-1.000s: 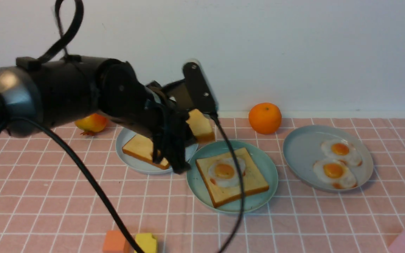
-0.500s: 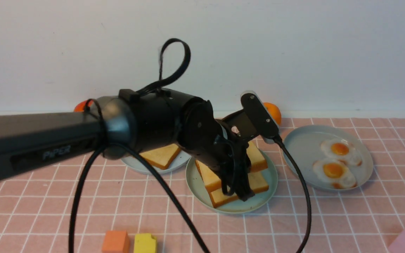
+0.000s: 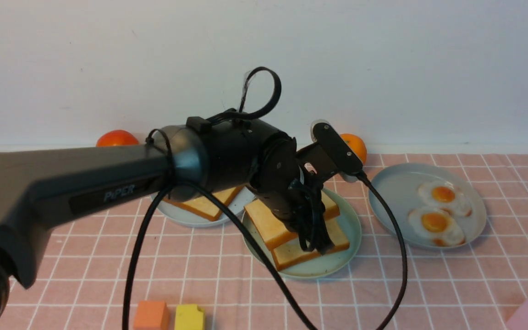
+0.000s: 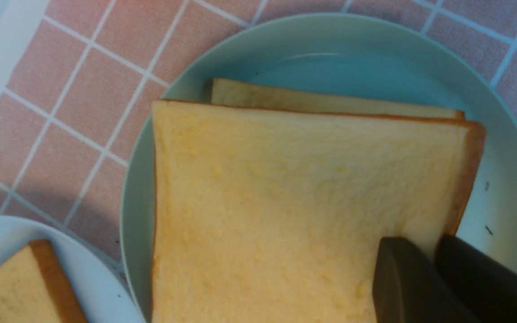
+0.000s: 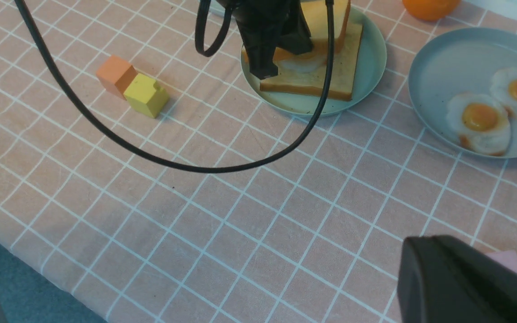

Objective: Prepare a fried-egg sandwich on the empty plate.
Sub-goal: Use the left arm to place a slice of bread on the fried egg in the middle

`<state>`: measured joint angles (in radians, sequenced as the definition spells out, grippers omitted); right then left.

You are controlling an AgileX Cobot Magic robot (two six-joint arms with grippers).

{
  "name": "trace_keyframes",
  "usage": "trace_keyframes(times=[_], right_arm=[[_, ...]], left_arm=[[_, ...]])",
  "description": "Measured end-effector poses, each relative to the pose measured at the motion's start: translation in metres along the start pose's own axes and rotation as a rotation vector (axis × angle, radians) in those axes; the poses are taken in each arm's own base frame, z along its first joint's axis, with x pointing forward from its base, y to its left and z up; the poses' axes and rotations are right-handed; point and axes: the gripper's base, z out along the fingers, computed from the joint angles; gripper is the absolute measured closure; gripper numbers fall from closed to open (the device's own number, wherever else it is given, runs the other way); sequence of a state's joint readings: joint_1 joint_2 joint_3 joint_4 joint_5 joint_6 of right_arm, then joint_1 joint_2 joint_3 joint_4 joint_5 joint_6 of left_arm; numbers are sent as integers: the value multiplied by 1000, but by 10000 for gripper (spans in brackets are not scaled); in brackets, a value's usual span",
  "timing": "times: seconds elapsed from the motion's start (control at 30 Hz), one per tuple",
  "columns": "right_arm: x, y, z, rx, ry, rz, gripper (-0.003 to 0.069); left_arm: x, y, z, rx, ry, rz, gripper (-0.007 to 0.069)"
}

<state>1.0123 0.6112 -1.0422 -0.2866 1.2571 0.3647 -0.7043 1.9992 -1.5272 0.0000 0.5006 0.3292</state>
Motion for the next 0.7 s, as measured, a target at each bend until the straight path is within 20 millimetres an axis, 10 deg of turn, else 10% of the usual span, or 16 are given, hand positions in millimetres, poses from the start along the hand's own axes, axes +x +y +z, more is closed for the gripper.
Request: trace_keyframes(times=[0.7], right_arm=[[0,1,0,-11,4,4,601]], left_arm=[[-4,-32,14,13,20,135,550]])
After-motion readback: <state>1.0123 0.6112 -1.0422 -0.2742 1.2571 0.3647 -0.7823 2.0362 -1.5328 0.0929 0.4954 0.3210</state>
